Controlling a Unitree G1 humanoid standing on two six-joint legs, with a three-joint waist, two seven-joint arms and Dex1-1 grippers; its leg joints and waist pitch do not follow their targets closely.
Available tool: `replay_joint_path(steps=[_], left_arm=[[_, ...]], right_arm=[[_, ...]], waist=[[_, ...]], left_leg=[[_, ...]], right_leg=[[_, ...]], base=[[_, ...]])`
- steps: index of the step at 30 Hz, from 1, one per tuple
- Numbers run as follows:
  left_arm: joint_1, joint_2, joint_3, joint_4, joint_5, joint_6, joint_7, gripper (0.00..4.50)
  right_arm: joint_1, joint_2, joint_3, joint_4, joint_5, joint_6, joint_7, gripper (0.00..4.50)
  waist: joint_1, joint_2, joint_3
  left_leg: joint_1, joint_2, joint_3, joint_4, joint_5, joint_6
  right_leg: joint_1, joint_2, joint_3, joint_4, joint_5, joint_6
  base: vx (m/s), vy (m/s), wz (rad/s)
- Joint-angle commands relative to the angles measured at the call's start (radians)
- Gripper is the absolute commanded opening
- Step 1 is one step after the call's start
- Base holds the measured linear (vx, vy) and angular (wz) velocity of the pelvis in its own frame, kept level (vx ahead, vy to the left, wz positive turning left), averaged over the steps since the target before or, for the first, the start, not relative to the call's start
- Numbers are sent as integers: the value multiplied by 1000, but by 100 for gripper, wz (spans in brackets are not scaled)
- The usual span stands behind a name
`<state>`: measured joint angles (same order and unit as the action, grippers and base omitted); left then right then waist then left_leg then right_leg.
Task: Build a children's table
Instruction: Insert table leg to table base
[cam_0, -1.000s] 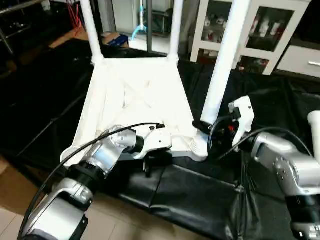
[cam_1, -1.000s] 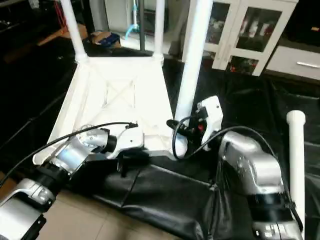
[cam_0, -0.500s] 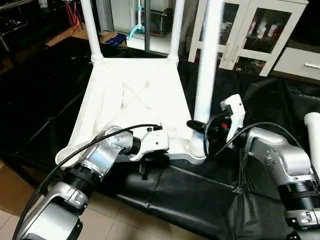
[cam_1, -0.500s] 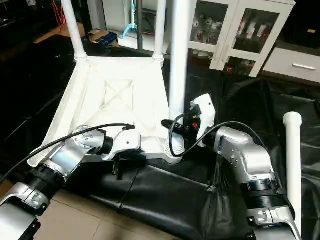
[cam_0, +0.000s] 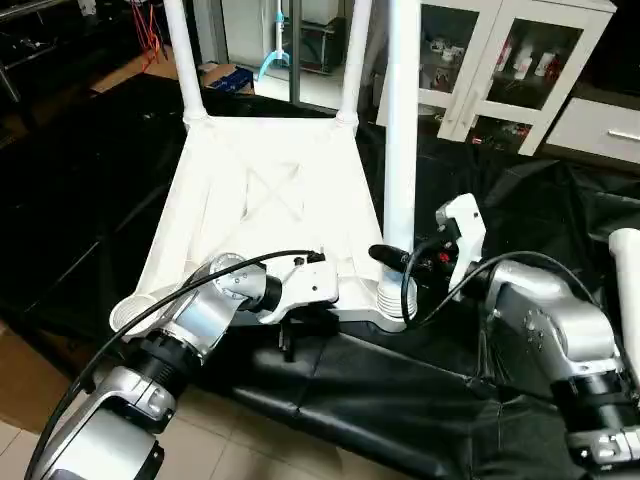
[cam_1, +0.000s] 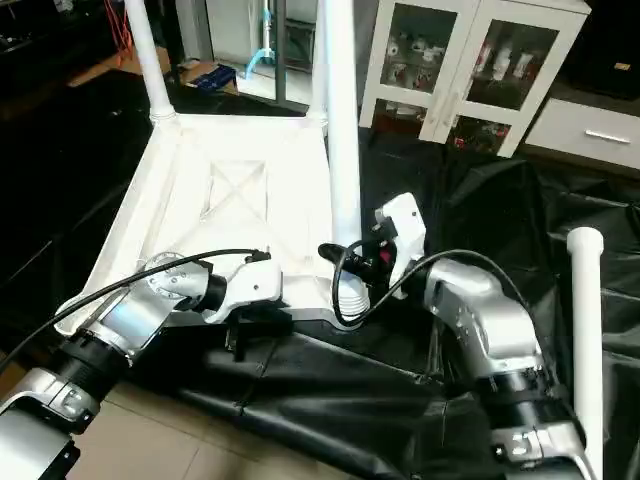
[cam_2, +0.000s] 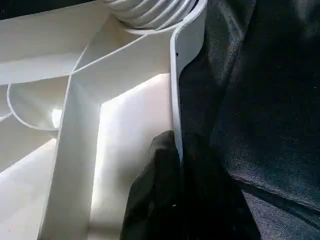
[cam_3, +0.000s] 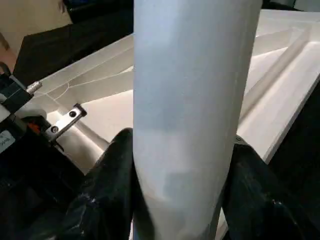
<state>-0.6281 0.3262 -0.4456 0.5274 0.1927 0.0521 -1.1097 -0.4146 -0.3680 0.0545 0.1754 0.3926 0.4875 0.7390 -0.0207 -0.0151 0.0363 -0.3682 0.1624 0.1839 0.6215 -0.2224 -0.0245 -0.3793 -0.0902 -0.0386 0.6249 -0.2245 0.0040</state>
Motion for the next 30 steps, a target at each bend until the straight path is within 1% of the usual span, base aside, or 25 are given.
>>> replay_joint_path(steps=[1,4,7,8,9,10,11,12,13,14,15,16,17,18,19,20,21,23,24,25,27,30], left_arm=[[34,-6,-46,7,14,3,-30,2],[36,-5,-45,5,13,6,-29,2],[37,-4,-44,3,12,6,-28,2],[38,-3,-44,3,12,6,-27,2],[39,-3,-43,2,11,7,-26,2],[39,-3,-43,2,11,7,-26,2],[39,-3,-40,4,11,6,-23,2],[38,-4,-39,5,10,6,-21,2],[37,-5,-37,6,10,6,-19,2],[37,-5,-35,7,9,7,-17,2],[37,-6,-35,7,9,7,-16,2],[36,-6,-34,7,9,9,-14,2],[36,-6,-34,7,9,9,-14,2],[36,-6,-33,7,8,9,-12,2],[35,-7,-32,8,9,10,-7,2],[35,-7,-31,9,9,11,-5,2],[35,-6,-30,9,10,11,-3,2],[35,-6,-30,10,10,11,-2,2],[35,-5,-30,11,11,10,-2,2],[33,-6,-29,14,11,10,-1,2],[30,-6,-28,18,12,10,0,2],[23,-7,-29,26,15,6,5,2]], right_arm=[[49,-1,-7,33,-25,5,-34,183],[84,0,-39,18,-9,-3,-40,183],[104,1,-55,9,4,-1,-42,183],[115,0,-63,6,8,-2,-45,183],[137,-1,-72,-2,10,-7,-50,183],[139,0,-73,-4,10,-7,-50,183],[161,5,-85,-19,17,-11,-58,183],[175,9,-92,-29,21,-12,-63,183],[188,15,-100,-37,25,-15,-69,183],[200,20,-105,-43,28,-19,-73,183],[204,21,-106,-46,28,-22,-75,183],[226,31,-113,-61,32,-31,-83,183],[226,31,-113,-61,32,-31,-83,183],[244,37,-114,-73,31,-43,-92,183],[272,50,-116,-93,34,-62,-99,183],[283,54,-116,-101,35,-69,-101,183],[309,61,-109,-118,25,-96,-106,183],[329,67,-100,-134,14,-117,-109,183],[339,72,-96,-143,6,-129,-111,183],[346,73,-89,-149,-3,-138,-112,183],[352,68,-76,-153,-19,-149,-112,183],[363,41,-26,-145,-67,-164,-101,183]], waist=[[2,-4,-50],[2,-4,-50],[3,-6,-50],[3,-6,-50],[3,-8,-50],[5,-6,-50],[5,-8,-50],[5,-7,-49],[6,-6,-49],[7,-8,-49],[8,-7,-48],[8,-8,-48],[9,-7,-47],[9,-9,-47],[10,-8,-44],[10,-7,-46],[12,-4,-47],[12,-8,-47],[12,-4,-46],[12,-5,-46],[11,-3,-45],[9,-3,-44]], left_leg=[[12,72,-22,-81,-87,73],[11,73,-22,-82,-83,73],[11,73,-22,-83,-84,78],[11,73,-22,-83,-84,79],[11,73,-22,-83,-87,80],[11,74,-22,-83,-85,80],[12,74,-21,-83,-83,81],[12,74,-22,-84,-82,82],[13,75,-22,-85,-84,81],[13,75,-22,-85,-86,80],[13,75,-22,-87,-96,76],[13,75,-22,-88,-105,72],[15,75,-22,-88,-110,69],[13,76,-23,-89,-111,67],[13,76,-22,-91,-116,65],[16,77,-22,-91,-118,63],[16,76,-23,-92,-115,60],[15,75,-23,-92,-101,63],[15,75,-22,-93,-105,64],[14,75,-23,-94,-115,63],[15,75,-24,-95,-126,57],[15,75,-24,-97,-136,49]], right_leg=[[38,-62,42,-64,27,-317],[38,-62,42,-63,42,-314],[40,-63,42,-64,44,-314],[39,-63,42,-64,40,-313],[39,-63,42,-66,35,-312],[39,-64,42,-66,34,-310],[38,-63,42,-66,35,-310],[36,-62,42,-66,33,-308],[36,-63,42,-67,30,-307],[36,-63,42,-67,28,-306],[35,-64,42,-69,14,-303],[36,-65,42,-71,1,-299],[34,-64,42,-72,-4,-298],[36,-64,42,-72,-8,-294],[34,-64,42,-74,-15,-290],[33,-65,42,-74,-15,-288],[35,-65,42,-74,-14,-284],[36,-64,41,-73,7,-281],[35,-64,42,-75,7,-280],[35,-64,41,-76,-7,-278],[35,-64,41,-78,-24,-275],[35,-63,41,-79,-35,-270]], base=[[0,0,0],[0,0,0],[0,0,0],[0,0,0],[0,0,0],[0,0,0],[0,0,0],[0,0,0],[0,0,0],[0,0,0],[0,0,0],[0,0,0],[0,0,0],[0,0,0],[0,0,0],[0,0,0],[0,0,0],[0,0,0],[0,0,0],[0,0,0],[0,0,0],[0,0,0]])
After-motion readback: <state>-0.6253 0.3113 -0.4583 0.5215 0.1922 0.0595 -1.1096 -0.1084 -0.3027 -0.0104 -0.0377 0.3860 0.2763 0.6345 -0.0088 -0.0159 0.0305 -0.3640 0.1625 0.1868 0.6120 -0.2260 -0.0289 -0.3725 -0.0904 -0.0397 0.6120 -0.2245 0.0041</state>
